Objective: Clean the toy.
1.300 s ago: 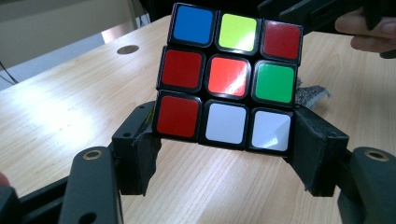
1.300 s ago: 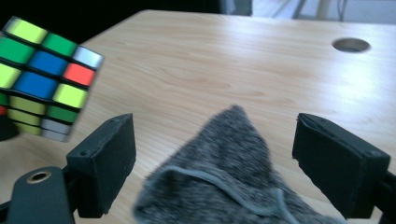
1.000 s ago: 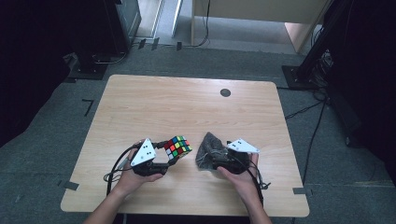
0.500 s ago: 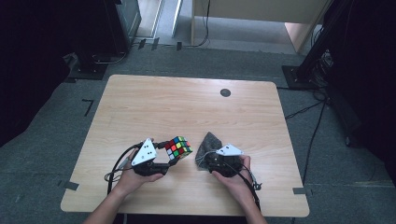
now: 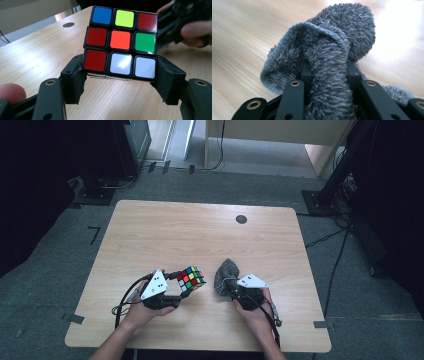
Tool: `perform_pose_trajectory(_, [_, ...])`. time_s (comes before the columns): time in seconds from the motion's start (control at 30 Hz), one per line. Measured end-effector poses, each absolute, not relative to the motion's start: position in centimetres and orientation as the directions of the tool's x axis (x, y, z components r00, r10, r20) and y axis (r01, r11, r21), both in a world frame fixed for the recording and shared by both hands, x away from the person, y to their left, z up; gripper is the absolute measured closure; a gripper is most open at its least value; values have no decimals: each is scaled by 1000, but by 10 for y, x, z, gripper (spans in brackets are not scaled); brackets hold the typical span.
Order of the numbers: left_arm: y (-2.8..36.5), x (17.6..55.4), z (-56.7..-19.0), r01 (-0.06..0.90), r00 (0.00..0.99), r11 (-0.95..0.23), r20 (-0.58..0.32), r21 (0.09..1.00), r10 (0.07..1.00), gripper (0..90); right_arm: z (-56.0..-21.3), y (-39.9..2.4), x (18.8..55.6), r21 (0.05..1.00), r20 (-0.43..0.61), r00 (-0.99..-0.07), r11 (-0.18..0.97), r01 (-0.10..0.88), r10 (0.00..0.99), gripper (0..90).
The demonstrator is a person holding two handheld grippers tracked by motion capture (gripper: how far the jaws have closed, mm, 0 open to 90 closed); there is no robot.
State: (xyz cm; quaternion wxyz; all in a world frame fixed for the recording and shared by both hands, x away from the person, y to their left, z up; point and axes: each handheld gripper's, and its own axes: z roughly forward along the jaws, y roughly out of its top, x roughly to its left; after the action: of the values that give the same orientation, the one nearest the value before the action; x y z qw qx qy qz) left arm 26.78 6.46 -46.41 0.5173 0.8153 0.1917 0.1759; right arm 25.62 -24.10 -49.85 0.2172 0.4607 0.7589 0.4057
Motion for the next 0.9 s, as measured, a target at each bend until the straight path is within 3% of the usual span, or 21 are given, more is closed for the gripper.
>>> perform_pose_trajectory(0.4, [46, 262, -464, 117, 846, -479, 165, 870, 506, 336, -436, -223, 225, 926, 84, -608, 163, 340, 789, 688])
perform_pose_trajectory(0.53, [36, 259, -464, 118, 835, -523, 201, 844, 513, 336, -425, -195, 210, 933, -26, -656, 254, 255, 754, 686])
perform_pose_trajectory(0.9, [24, 252, -464, 84, 816, -578, 277, 812, 507, 338, -433, -158, 200, 871, -223, -657, 450, 198, 720, 681])
